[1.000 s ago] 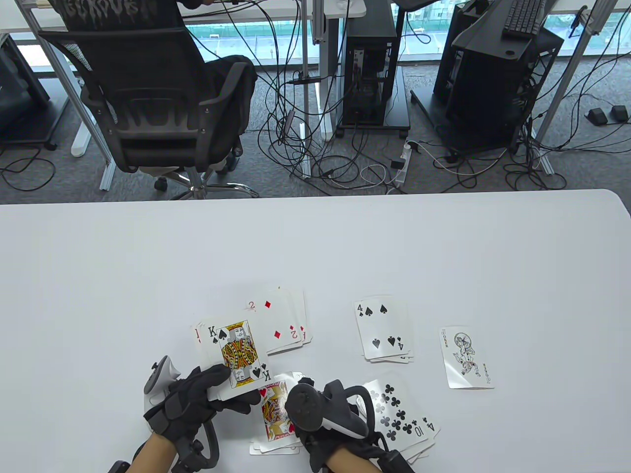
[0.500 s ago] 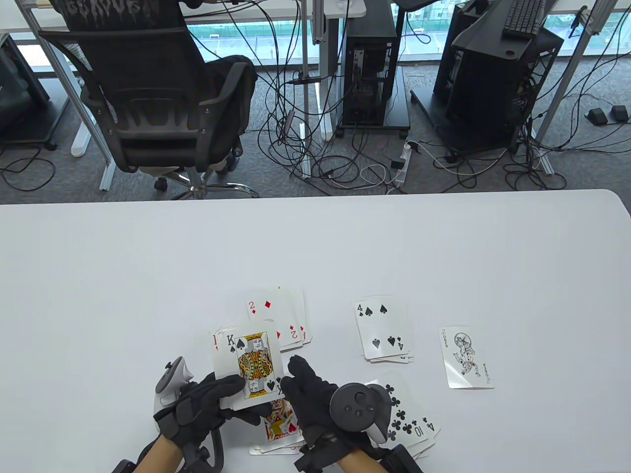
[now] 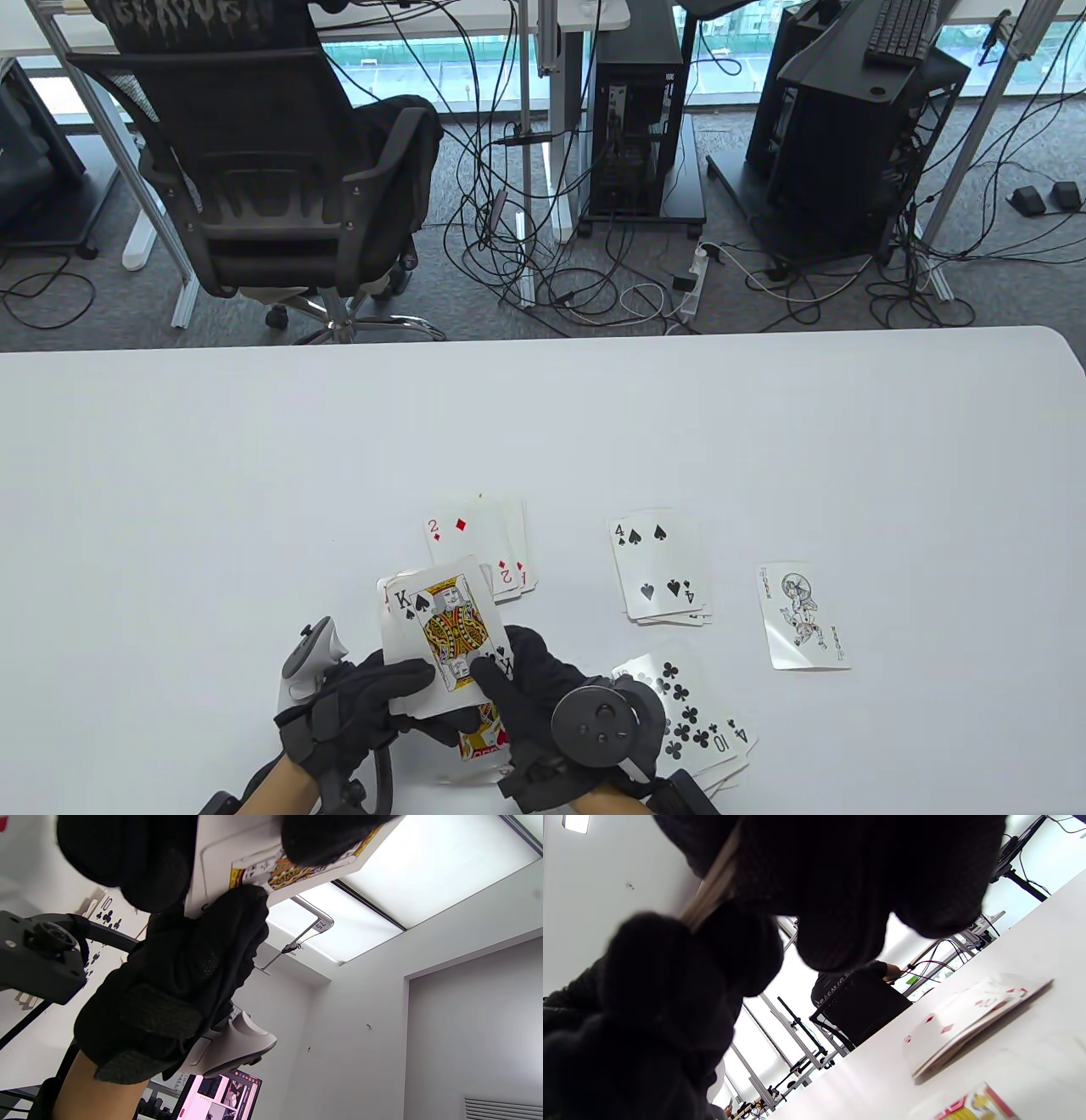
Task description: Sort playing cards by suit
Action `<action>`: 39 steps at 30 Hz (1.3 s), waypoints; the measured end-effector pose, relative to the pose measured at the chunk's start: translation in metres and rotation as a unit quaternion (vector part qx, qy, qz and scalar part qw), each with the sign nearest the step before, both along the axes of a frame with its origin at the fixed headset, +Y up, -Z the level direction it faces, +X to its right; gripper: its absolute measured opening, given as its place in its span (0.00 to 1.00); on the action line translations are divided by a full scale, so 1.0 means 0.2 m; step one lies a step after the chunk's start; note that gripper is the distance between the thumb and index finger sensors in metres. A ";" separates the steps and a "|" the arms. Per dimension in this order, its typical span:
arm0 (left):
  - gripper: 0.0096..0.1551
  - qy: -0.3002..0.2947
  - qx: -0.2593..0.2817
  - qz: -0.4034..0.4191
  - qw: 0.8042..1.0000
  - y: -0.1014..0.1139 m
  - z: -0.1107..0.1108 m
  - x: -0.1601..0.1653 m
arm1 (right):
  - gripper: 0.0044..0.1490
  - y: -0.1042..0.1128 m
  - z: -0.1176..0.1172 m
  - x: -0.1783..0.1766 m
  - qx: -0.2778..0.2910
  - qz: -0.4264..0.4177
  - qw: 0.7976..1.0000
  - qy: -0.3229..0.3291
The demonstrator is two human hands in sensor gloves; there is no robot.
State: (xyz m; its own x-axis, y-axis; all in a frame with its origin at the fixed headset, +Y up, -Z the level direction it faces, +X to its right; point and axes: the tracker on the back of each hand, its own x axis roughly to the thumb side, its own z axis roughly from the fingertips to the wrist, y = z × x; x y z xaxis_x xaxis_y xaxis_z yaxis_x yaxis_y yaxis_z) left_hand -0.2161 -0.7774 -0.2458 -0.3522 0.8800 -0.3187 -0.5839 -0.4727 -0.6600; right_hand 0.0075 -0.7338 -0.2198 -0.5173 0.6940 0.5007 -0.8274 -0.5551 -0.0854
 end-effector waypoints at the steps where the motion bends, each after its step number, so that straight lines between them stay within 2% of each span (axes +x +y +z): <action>1: 0.28 0.001 0.000 -0.002 1.000 0.00 0.00 0.00 | 0.27 0.00 -0.01 0.00 -0.004 -0.004 1.000 0.000; 7: 0.28 0.006 -0.002 -0.013 1.000 -0.01 0.00 -0.01 | 0.26 -0.03 -0.03 0.02 -0.017 -0.011 1.000 0.003; 11: 0.28 0.018 0.003 -0.023 1.000 0.00 -0.01 -0.03 | 0.26 -0.04 -0.06 0.07 -0.022 0.000 0.999 -0.024; 14: 0.28 0.023 0.008 -0.018 1.000 0.01 -0.01 -0.03 | 0.26 -0.04 -0.09 0.12 -0.041 -0.024 0.998 -0.042; 17: 0.28 0.024 0.011 -0.012 1.000 0.01 -0.01 -0.04 | 0.26 -0.01 -0.12 0.18 -0.050 -0.052 0.996 -0.054; 21: 0.27 0.030 0.019 0.007 0.999 0.03 -0.01 -0.04 | 0.26 0.09 -0.20 0.28 -0.039 -0.122 0.988 -0.081; 24: 0.27 0.034 0.025 0.005 0.999 0.03 -0.01 -0.05 | 0.26 0.16 -0.31 0.39 -0.041 -0.077 0.988 -0.126; 26: 0.27 0.034 0.024 0.006 0.999 0.03 -0.01 -0.05 | 0.26 0.18 -0.41 0.48 -0.053 -0.003 0.984 -0.169; 27: 0.27 0.034 0.022 0.007 0.999 0.03 -0.01 -0.05 | 0.26 0.18 -0.47 0.54 -0.081 0.052 0.980 -0.175; 28: 0.27 0.034 0.021 0.008 0.999 0.03 -0.01 -0.05 | 0.26 0.17 -0.50 0.57 -0.104 0.086 0.975 -0.176; 30: 0.27 0.035 0.020 0.007 0.999 0.03 -0.01 -0.05 | 0.26 0.12 -0.58 0.66 -0.174 0.174 0.949 -0.195; 34: 0.27 0.040 0.024 0.008 0.999 0.04 -0.02 -0.06 | 0.27 0.00 -0.63 0.75 -0.256 0.194 0.921 -0.223; 39: 0.27 0.048 0.019 0.009 0.999 0.03 -0.02 -0.07 | 0.31 -0.11 -0.66 0.75 -0.321 0.376 0.824 -0.276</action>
State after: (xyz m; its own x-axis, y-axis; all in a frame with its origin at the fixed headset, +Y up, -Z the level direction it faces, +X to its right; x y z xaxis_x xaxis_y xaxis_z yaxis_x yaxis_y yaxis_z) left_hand -0.2296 -0.7712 -0.2507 -0.3955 0.8841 -0.2487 -0.6365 -0.4591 -0.6198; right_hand 0.1569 -0.7568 -0.3510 -0.9482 0.1027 -0.3006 -0.1613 -0.9709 0.1772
